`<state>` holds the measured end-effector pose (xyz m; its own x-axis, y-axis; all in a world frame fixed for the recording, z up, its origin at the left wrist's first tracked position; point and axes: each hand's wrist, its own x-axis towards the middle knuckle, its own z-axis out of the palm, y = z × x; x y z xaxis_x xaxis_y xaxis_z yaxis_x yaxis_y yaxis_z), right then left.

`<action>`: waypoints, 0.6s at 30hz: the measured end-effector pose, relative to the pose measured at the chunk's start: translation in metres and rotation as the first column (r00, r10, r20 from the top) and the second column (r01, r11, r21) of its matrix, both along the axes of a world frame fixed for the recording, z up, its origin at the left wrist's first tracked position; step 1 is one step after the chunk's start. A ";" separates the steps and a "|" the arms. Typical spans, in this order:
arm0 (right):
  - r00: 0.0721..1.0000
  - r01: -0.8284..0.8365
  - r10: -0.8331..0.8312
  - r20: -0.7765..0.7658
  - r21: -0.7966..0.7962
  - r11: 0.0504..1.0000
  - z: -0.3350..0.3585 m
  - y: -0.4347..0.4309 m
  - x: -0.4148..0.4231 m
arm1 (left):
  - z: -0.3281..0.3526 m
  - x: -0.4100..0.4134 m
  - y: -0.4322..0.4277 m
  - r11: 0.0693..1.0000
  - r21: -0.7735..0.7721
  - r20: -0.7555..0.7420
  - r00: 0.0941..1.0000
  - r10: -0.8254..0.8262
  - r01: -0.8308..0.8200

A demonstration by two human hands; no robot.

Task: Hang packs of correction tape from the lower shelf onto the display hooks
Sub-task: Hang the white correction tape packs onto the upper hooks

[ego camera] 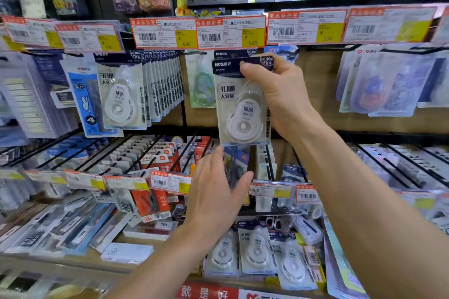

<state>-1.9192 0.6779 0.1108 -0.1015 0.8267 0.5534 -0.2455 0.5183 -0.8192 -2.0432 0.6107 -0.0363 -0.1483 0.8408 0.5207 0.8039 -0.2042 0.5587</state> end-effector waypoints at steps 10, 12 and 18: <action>0.994 -0.016 0.005 -0.112 -0.105 0.994 0.015 0.018 -0.029 | 0.002 0.002 0.000 1.000 0.028 -0.256 0.967 0.008 -0.001; 0.995 0.005 -0.018 -0.095 -0.132 0.991 0.015 0.022 -0.030 | 0.001 0.002 0.000 1.000 0.003 -0.258 0.966 0.008 -0.007; 0.991 0.128 -0.126 0.047 -0.040 0.991 0.012 0.028 -0.025 | 0.002 0.003 -0.001 1.000 -0.009 -0.272 0.962 0.010 -0.013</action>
